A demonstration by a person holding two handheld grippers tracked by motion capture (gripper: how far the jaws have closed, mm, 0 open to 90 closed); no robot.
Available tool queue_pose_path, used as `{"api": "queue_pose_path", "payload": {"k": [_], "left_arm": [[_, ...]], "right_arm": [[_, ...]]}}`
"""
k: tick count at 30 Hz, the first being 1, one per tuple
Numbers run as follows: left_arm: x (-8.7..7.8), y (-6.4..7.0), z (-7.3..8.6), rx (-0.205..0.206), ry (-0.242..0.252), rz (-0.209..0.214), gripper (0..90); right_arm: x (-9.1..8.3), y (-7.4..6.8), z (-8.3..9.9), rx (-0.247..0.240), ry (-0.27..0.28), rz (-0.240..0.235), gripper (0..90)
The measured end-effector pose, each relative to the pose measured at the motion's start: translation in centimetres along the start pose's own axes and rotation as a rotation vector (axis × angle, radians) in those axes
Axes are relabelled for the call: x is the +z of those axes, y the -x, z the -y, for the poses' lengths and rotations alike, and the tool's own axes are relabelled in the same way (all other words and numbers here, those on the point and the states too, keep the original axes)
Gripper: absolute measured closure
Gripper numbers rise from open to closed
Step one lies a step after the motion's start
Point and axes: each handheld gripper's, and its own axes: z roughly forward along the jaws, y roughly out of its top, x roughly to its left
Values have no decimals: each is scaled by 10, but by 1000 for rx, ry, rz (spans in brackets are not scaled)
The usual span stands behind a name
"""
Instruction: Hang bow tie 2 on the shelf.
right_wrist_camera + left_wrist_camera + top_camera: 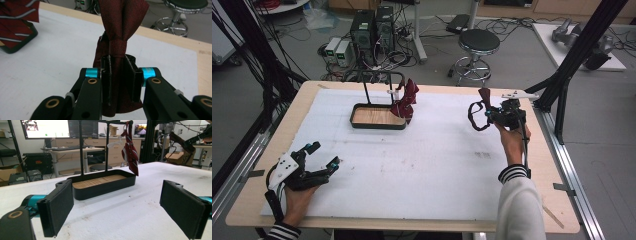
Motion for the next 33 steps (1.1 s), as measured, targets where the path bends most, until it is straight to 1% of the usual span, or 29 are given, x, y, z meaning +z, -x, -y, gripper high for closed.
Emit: {"api": "queue_pose_path", "payload": {"k": [1, 2, 10, 15, 17, 19, 23, 27, 29, 33], "left_arm": [[0, 0, 0, 0, 0, 0, 123], [0, 0, 0, 0, -1, 0, 124], [0, 0, 0, 0, -2, 0, 123], [0, 0, 0, 1, -3, 0, 124], [0, 0, 0, 0, -2, 0, 124], [0, 0, 0, 1, -2, -1, 124], [0, 0, 0, 1, -2, -2, 123], [0, 0, 0, 2, -3, -2, 123], [0, 0, 0, 1, -2, -2, 124], [0, 0, 0, 2, -2, -1, 124]], "right_arm": [[-1, -2, -1, -3, 9, -8, 773], [-1, -3, -1, -14, 19, -6, 773], [-7, -15, -5, -21, 91, -33, 773], [-12, -24, -8, -37, 146, -63, 773], [-13, -27, -9, -34, 158, -81, 773], [-14, -31, -10, -44, 168, -87, 773], [-16, -39, -12, -44, 197, -113, 773], [-18, -47, -14, -62, 217, -126, 773], [-20, -51, -15, -55, 232, -141, 773], [-21, -59, -17, -60, 255, -162, 773]]}}
